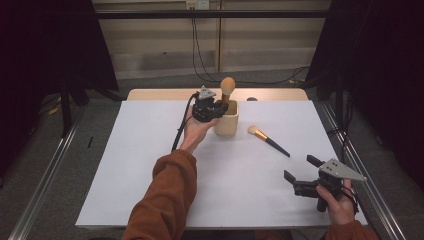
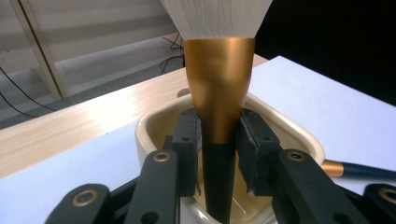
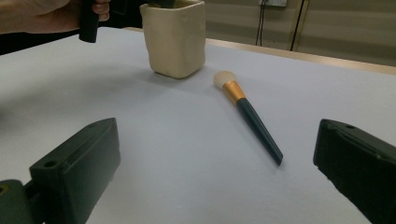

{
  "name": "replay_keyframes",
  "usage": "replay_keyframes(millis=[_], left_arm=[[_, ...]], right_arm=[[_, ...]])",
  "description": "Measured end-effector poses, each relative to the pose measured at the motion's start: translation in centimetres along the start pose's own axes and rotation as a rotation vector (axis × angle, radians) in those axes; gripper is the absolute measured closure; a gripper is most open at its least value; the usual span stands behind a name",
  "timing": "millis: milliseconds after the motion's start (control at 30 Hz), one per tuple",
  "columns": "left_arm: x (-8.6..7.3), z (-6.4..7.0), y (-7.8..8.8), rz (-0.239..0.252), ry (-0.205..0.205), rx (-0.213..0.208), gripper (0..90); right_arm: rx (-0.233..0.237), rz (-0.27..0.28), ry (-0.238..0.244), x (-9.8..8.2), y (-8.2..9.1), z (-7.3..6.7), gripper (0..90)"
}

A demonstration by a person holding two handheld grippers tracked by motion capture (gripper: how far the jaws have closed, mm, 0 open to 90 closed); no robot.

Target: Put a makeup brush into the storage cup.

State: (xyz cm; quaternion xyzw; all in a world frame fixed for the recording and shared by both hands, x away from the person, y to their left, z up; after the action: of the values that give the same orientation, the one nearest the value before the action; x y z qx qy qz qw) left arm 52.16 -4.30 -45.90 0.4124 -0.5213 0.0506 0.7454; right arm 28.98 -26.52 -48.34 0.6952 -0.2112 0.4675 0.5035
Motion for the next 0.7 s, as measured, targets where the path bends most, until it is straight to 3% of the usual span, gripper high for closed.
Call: replay_keyframes(millis=[233,500,700], left_arm=[[0.1,0.2,0.1,0.015,0.003,-0.001,58.8],[0.4,0.2,1.1,0.044,0.024,-0.023,40.1],[-0.2,-0.2,1.9,0.048,0.045,-0.005,22.4]], right_arm=[[-0.001,0.002,-0.001,0.0,0.0,0.0,0.2],[-0.001,0.002,-0.004,0.0,0.0,0.0,0.2],[-0.002,0.000,-0.006,0.0,0.0,0.1,0.2]])
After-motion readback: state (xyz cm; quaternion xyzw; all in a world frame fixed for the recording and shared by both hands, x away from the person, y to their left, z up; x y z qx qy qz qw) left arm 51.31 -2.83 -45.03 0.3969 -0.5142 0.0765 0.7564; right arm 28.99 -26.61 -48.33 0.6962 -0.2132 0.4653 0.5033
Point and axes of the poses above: each handheld gripper's, and its own axes: y roughly backward along the jaws, x roughly out of its top, z roughly to its right, the point moved 9 cm from there along -y, roughly forward along the jaws, and after that the axes turned 11 degrees about -z, right-handed, at the moved point
